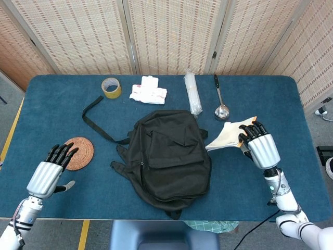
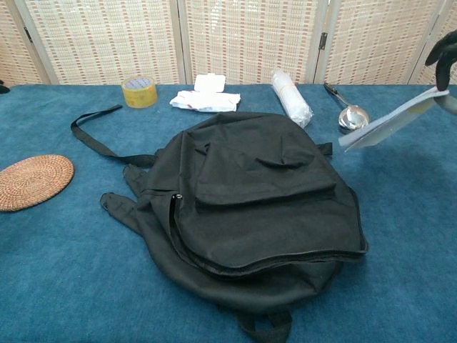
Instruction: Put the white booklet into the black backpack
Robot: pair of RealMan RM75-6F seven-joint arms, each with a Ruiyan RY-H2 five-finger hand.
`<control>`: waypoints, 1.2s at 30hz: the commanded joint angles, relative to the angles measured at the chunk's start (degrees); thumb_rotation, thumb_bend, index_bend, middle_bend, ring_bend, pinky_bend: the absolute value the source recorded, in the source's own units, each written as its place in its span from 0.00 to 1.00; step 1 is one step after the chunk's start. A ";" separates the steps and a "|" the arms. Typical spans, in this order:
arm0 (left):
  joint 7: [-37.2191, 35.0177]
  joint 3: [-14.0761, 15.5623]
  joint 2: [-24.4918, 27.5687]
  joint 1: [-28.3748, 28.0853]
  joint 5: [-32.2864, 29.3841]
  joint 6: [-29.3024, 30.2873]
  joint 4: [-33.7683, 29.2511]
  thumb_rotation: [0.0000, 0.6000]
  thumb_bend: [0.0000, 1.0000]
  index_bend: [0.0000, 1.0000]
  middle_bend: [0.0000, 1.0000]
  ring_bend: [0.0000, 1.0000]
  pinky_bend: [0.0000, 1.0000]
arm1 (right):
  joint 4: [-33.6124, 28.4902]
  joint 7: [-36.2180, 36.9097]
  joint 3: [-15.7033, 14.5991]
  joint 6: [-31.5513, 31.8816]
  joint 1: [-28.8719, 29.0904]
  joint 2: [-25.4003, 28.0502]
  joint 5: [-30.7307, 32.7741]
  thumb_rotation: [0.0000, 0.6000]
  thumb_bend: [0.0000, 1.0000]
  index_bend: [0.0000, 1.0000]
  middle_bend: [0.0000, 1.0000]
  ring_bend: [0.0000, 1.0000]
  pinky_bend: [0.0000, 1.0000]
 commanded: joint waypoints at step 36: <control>3.51 -2.71 -20.82 -29.97 -4.09 -32.53 2.64 1.00 0.21 0.16 0.02 0.03 0.00 | -22.19 -13.12 6.12 2.19 -0.48 15.12 -0.80 1.00 0.56 0.70 0.39 0.39 0.28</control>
